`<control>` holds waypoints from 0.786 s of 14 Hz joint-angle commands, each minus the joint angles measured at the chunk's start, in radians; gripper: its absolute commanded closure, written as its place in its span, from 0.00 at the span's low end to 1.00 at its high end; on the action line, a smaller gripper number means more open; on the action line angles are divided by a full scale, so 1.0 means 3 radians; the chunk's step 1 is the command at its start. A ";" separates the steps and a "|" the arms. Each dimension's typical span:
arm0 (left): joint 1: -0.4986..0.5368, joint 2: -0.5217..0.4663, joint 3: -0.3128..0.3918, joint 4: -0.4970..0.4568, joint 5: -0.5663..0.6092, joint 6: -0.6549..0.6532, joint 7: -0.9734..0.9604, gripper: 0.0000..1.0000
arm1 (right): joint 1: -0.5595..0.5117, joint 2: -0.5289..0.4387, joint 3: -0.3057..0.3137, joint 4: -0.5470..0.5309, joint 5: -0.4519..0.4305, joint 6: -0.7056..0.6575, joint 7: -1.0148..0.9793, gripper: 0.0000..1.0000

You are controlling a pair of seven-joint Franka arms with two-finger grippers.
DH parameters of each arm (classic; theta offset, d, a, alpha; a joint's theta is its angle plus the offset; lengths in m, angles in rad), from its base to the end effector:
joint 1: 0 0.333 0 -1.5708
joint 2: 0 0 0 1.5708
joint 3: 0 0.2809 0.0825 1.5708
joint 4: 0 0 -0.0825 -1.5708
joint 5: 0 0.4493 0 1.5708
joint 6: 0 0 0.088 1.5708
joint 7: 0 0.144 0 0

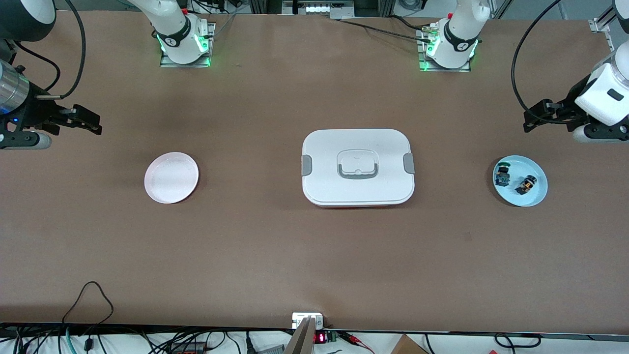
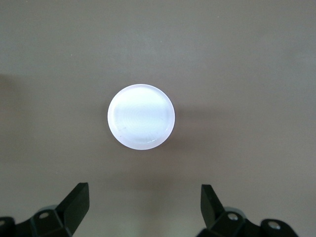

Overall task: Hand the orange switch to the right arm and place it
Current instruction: 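Move the left gripper over the light-blue plate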

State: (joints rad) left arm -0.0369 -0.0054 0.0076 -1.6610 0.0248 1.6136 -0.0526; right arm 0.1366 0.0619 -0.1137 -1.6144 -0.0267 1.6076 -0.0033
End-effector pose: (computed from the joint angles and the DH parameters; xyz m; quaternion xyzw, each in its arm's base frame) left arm 0.6174 -0.0146 0.5110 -0.9996 -0.0109 0.0205 0.0132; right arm 0.6329 0.0120 0.4936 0.9992 0.0140 -0.0340 0.0172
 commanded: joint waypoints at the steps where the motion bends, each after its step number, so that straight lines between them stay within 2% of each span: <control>1: -0.0010 0.0023 0.0016 0.0071 -0.0042 -0.0061 0.0027 0.00 | 0.0010 -0.0043 -0.0015 0.0007 0.0048 -0.0036 -0.0004 0.00; 11: -0.0010 0.0023 0.0016 0.0071 -0.0042 -0.0092 0.0027 0.00 | 0.0015 -0.0043 -0.0010 0.0007 0.0048 -0.0041 -0.0004 0.00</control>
State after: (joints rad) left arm -0.0369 -0.0054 0.0076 -1.6610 0.0248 1.6074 -0.0526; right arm 0.1366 0.0618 -0.1138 -1.6144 -0.0267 1.6076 -0.0033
